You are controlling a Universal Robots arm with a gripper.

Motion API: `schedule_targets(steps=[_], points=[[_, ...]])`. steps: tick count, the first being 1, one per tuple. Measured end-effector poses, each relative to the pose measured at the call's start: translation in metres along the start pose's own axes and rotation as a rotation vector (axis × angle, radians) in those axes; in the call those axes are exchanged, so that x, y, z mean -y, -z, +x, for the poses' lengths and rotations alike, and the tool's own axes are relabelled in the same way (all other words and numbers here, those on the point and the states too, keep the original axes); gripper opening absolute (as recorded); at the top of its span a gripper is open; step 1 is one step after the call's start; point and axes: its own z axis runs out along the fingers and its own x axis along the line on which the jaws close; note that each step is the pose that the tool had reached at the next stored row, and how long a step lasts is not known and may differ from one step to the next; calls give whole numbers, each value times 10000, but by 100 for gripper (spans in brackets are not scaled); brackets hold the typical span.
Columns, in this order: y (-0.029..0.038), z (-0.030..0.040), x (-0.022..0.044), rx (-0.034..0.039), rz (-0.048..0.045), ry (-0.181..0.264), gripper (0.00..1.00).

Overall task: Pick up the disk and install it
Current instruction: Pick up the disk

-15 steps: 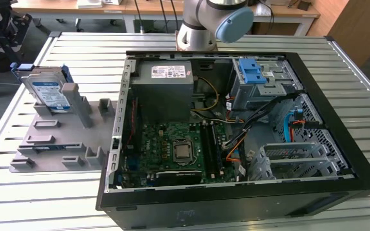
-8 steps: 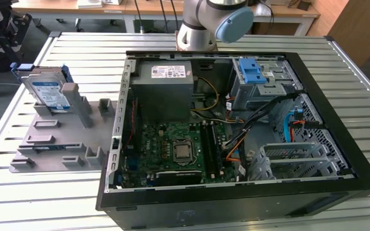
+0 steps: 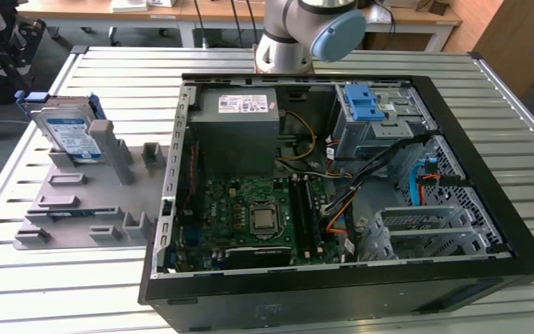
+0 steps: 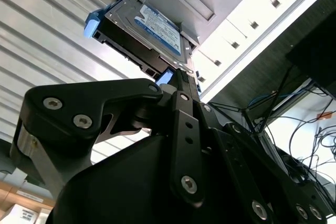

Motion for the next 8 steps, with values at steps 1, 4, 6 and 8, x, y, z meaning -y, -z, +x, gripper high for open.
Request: schedule_targets(steps=[1, 4, 6, 8], points=[[0, 0, 0, 0, 0, 21, 11], [0, 0, 0, -3, 1, 85, 11], [0, 0, 0, -5, 1, 128, 11], [0, 0, 0, -7, 1, 172, 11]])
